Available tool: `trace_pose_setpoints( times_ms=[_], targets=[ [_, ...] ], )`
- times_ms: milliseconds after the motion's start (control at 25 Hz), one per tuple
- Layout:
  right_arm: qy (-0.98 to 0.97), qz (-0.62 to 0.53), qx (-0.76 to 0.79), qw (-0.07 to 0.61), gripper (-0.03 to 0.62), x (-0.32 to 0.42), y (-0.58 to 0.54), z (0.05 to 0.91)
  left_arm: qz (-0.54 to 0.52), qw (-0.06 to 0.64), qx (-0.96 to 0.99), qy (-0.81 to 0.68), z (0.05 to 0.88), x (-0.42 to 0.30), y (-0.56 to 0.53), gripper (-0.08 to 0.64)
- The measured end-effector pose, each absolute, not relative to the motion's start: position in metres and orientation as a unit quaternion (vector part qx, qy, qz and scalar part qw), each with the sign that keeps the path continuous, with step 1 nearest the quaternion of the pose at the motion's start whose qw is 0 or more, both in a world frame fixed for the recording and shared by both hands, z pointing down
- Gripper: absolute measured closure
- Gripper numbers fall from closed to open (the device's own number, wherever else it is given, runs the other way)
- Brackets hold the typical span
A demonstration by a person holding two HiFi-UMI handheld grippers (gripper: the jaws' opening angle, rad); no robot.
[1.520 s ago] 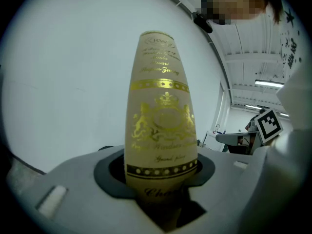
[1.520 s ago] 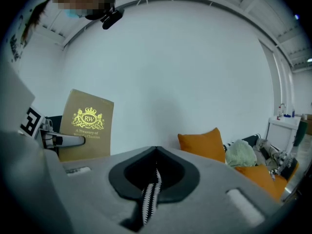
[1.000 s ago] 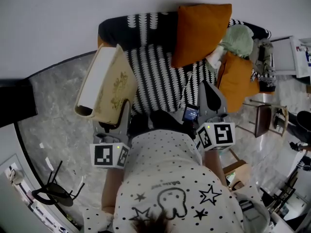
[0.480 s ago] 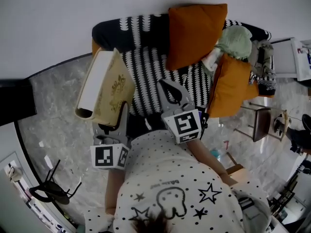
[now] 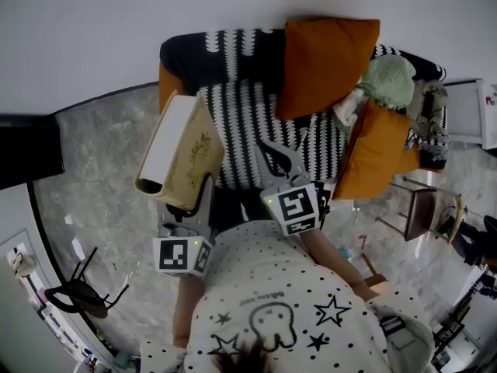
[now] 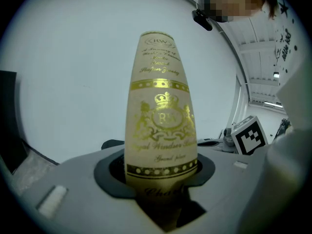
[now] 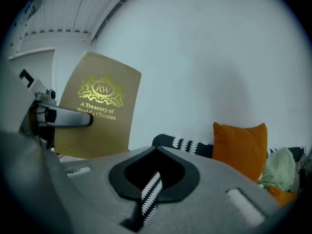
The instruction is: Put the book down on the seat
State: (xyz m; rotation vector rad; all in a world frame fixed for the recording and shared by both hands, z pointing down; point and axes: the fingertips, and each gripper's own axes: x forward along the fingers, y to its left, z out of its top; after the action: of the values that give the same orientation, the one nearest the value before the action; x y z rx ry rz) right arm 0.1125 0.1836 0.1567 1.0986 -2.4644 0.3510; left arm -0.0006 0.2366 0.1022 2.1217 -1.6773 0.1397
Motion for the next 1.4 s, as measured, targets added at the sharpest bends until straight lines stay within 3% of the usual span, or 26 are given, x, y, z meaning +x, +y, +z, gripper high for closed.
trace_pose_setpoints(
  times_ms=[640, 1400],
  targets=[
    [-0.882, 0.104, 0.421, 0.187, 0.598, 0.094, 0.165, 0.141, 0.063, 0.252, 0.777, -0.573, 0.132, -0.039, 0.237, 0.333],
    [-0.875, 0.102, 0.436, 0.185, 0.598, 0.099, 0.169, 0.14, 0.09, 0.267, 0.802, -0.527, 0.147, -0.032, 0.227, 0.333]
  ],
)
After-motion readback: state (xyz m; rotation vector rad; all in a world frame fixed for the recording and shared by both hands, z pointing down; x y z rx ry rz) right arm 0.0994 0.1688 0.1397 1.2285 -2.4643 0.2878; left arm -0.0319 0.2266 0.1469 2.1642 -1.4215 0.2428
